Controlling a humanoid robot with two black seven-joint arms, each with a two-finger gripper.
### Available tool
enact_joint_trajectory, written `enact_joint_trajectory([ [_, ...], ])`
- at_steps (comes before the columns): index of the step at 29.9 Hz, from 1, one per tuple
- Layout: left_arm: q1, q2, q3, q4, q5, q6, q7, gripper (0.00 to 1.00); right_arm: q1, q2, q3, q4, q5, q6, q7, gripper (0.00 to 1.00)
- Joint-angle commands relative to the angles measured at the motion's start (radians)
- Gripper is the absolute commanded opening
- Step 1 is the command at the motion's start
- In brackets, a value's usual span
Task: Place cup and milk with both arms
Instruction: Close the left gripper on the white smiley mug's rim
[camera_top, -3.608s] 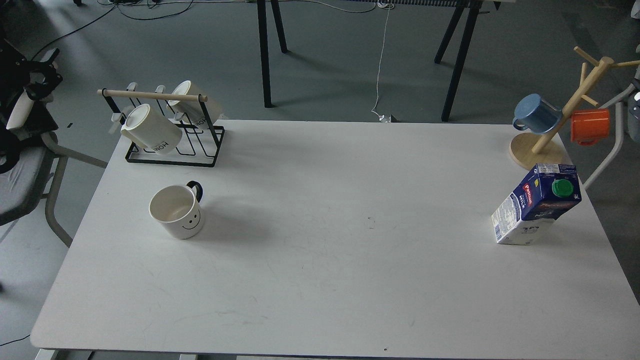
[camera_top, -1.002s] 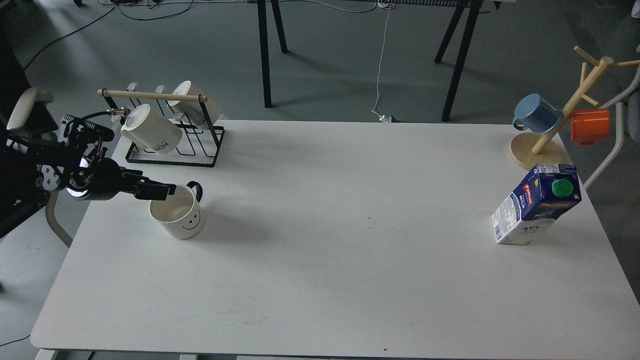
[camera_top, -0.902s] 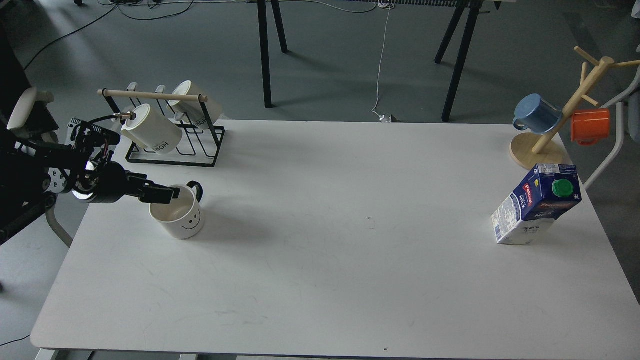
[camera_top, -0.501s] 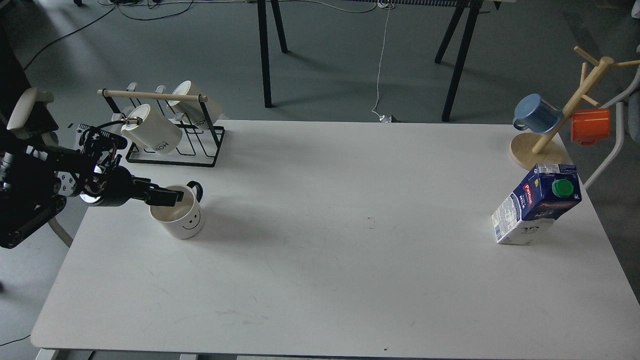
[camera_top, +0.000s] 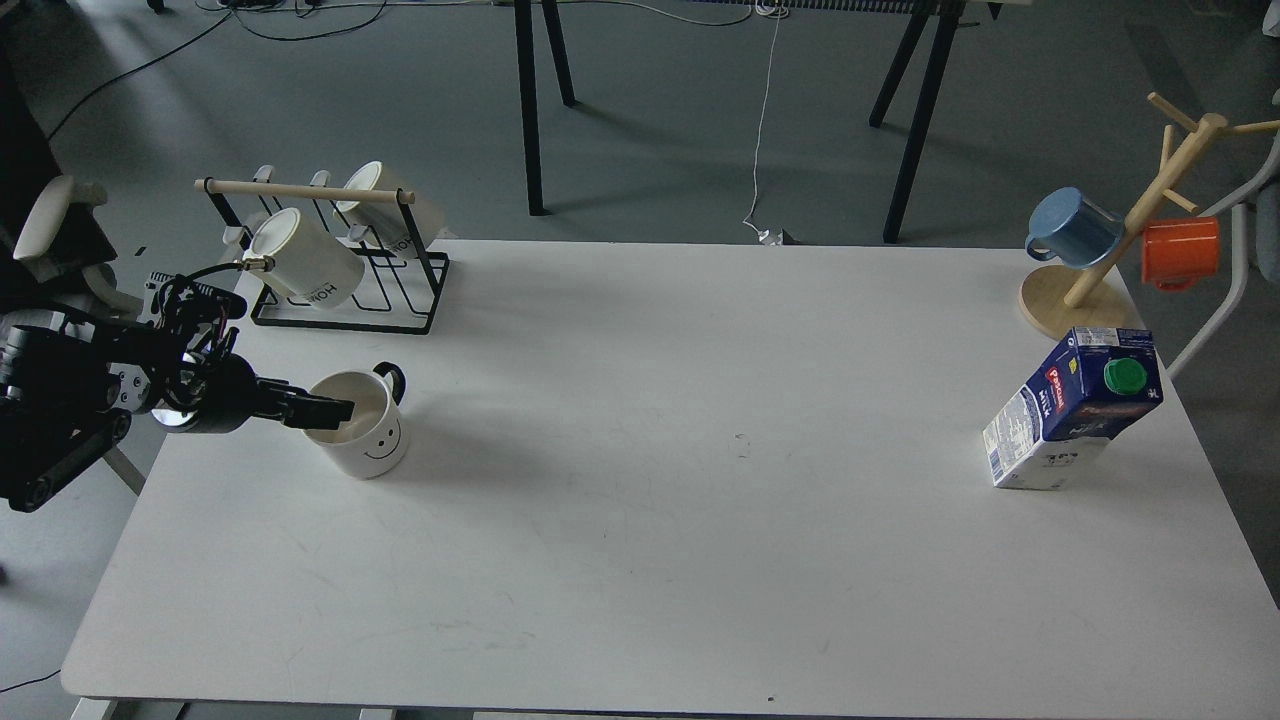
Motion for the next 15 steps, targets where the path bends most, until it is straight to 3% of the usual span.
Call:
enact_joint_trajectory([
  [1, -0.001, -0.012, -0.003, 0.000, -0.002, 0.004, 0.000, 0.88, 0.000, 0.000, 0.000, 0.000, 0.000, 0.000, 0.000, 0.99],
  [5, 0.000, -0.012, 0.000, 0.000, -0.001, 0.010, 0.000, 0.74, 0.000, -0.002, 0.000, 0.000, 0.000, 0.000, 0.000, 0.99],
  [8, 0.000, -0.014, 0.003, 0.000, 0.001, 0.012, 0.000, 0.56, 0.000, -0.002, 0.000, -0.002, 0.000, 0.000, 0.000, 0.99],
  [11, 0.002, -0.015, 0.005, 0.000, 0.007, 0.012, 0.000, 0.47, 0.001, -0.002, 0.009, 0.000, 0.005, 0.000, 0.000, 0.99],
  [15, 0.005, -0.015, 0.006, 0.000, 0.011, 0.013, 0.000, 0.14, 0.000, 0.002, 0.104, -0.005, 0.029, 0.000, 0.000, 0.99],
])
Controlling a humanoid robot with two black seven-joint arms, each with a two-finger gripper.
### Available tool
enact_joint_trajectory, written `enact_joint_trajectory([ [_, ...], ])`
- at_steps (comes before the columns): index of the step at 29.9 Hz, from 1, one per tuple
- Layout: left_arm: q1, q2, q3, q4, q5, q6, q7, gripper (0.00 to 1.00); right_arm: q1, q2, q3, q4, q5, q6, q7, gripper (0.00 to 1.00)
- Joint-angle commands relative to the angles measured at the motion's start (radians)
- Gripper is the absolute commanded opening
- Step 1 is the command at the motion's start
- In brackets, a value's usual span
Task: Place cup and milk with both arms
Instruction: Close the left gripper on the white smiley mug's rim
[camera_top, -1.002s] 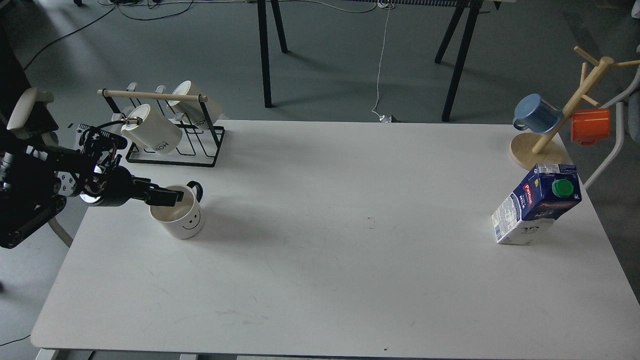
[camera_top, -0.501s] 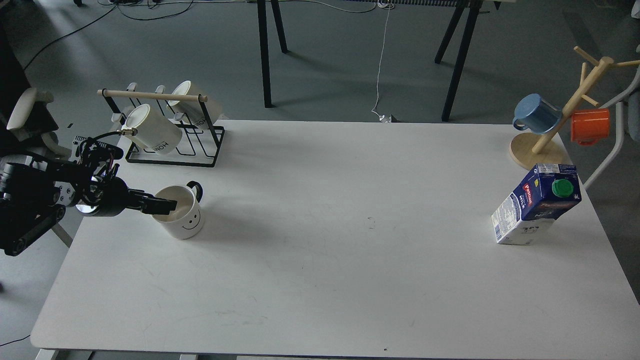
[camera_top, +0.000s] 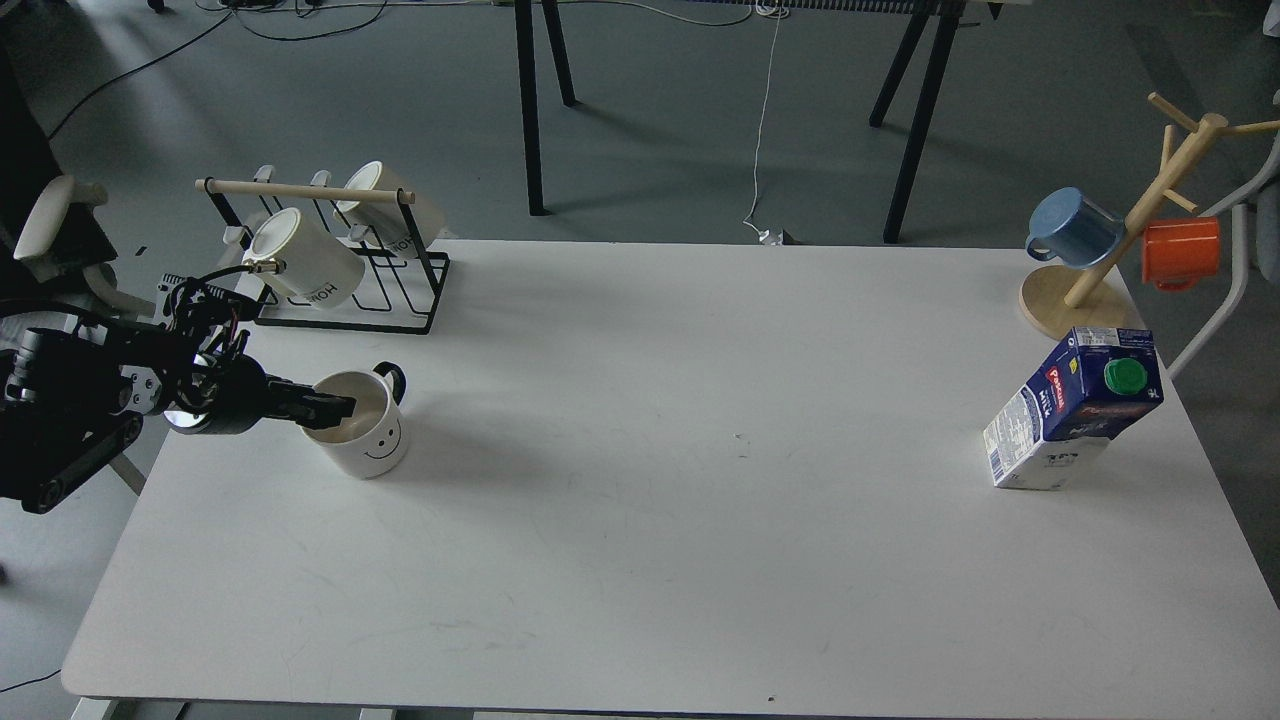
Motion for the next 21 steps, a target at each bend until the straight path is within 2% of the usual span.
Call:
enact_joint_trajectory([
  [1, 0.008, -0.002, 0.001, 0.000, 0.004, 0.003, 0.000, 0.09, 0.000, 0.004, 0.085, -0.008, 0.043, 0.000, 0.000, 0.99],
  [3, 0.014, -0.003, 0.001, 0.000, 0.004, 0.004, 0.000, 0.04, 0.000, 0.008, 0.093, -0.022, 0.098, 0.000, -0.001, 0.99],
  [12, 0.044, 0.003, 0.001, 0.000, 0.005, 0.073, 0.000, 0.02, -0.022, 0.021, 0.088, -0.030, 0.145, 0.000, -0.001, 0.99],
  [17, 0.029, 0.003, -0.002, -0.026, 0.004, 0.069, 0.000, 0.02, -0.041, 0.019, 0.091, -0.037, 0.146, 0.000, -0.001, 0.99],
  [21, -0.032, 0.017, -0.016, -0.118, -0.007, 0.027, 0.000, 0.02, -0.051, 0.024, 0.088, -0.083, 0.148, 0.000, -0.001, 0.99],
])
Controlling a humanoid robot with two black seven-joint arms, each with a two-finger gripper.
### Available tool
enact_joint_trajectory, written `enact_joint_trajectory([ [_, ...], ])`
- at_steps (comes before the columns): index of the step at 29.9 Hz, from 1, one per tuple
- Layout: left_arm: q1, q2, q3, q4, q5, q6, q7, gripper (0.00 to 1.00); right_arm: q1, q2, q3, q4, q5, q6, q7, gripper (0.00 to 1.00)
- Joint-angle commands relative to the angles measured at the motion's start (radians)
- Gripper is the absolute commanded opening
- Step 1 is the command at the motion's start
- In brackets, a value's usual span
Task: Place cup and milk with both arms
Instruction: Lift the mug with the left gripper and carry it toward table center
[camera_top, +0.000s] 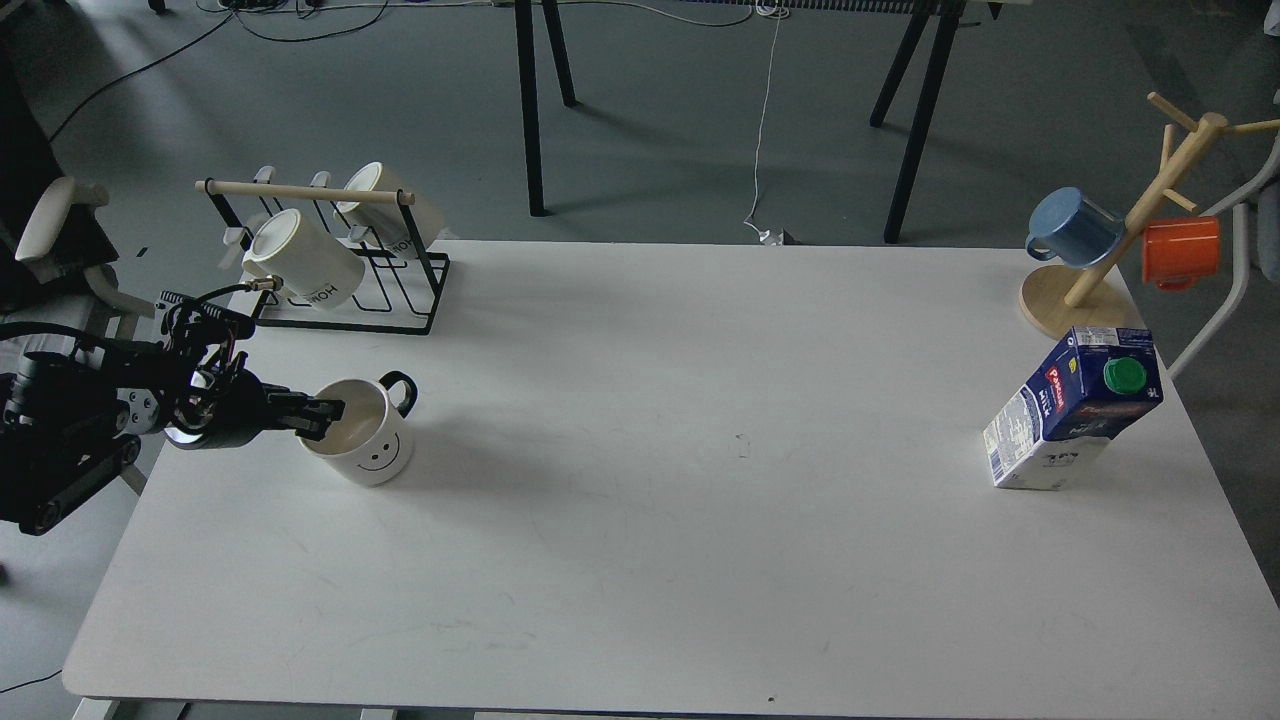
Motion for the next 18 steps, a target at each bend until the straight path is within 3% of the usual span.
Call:
enact_joint_trajectory([
  [1, -0.081, 0.017, -0.010, -0.088, -0.012, -0.053, 0.000, 0.02, -0.008, 0.010, -0.003, -0.042, 0.001, 0.000, 0.000, 0.99],
  [5, -0.169, 0.010, -0.036, -0.157, -0.016, -0.148, 0.000, 0.02, -0.015, 0.026, -0.001, -0.079, 0.001, 0.000, 0.000, 0.99],
  [11, -0.230, -0.151, -0.049, -0.176, -0.009, -0.148, 0.000, 0.02, -0.014, 0.045, 0.000, -0.120, 0.001, 0.000, -0.001, 0.99],
  [18, -0.194, -0.361, -0.044, -0.127, 0.080, -0.148, 0.000, 0.02, -0.014, 0.046, -0.001, -0.120, 0.000, 0.000, -0.003, 0.99],
])
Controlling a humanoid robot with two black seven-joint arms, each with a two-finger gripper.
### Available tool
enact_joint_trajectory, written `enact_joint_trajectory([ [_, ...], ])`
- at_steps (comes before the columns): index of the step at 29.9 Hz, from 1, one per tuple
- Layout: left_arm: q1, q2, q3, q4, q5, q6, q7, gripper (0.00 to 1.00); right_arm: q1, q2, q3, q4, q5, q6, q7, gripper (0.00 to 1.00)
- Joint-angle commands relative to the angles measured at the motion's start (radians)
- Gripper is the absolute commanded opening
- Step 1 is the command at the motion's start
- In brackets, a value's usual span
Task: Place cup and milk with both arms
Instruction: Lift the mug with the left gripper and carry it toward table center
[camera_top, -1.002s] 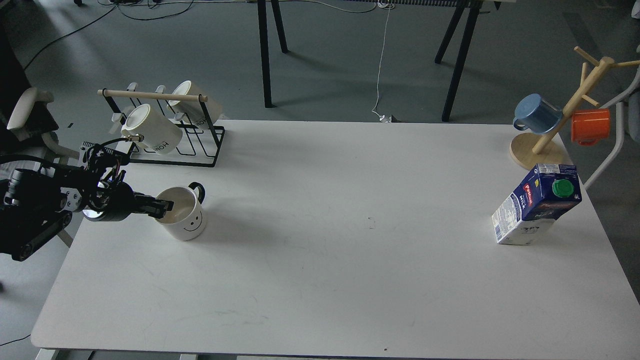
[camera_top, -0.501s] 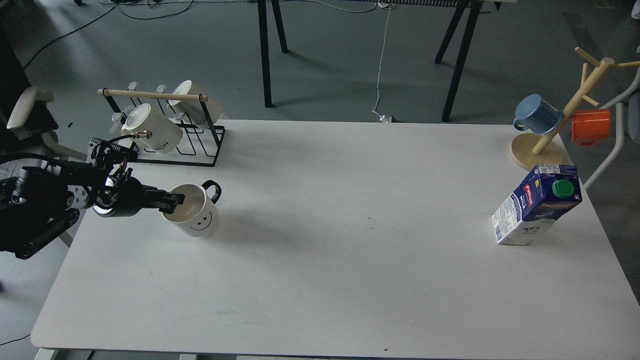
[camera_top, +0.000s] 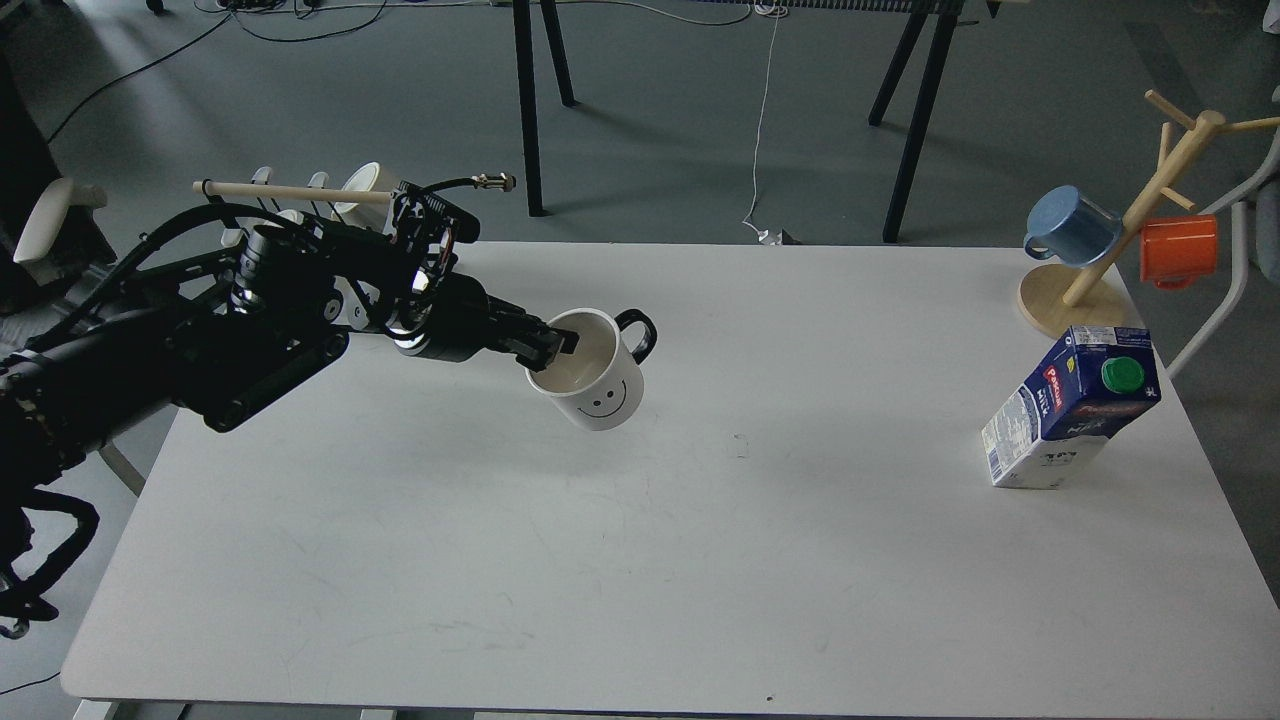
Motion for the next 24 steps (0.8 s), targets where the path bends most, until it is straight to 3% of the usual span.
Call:
enact_joint_trajectory([
  [1, 0.038, -0.119, 0.000, 0.042, 0.061, 0.000, 0.000, 0.02, 0.000, 0.002, -0.005, 0.000, -0.001, 0.000, -0.003, 0.99],
  [7, 0.093, -0.195, 0.000, 0.076, 0.091, 0.000, 0.000, 0.03, 0.006, 0.005, -0.007, 0.003, -0.001, 0.000, -0.003, 0.99],
  [24, 0.144, -0.204, -0.003, 0.076, 0.088, 0.000, 0.000, 0.14, 0.006, 0.022, -0.007, 0.008, -0.003, 0.000, 0.000, 0.99],
])
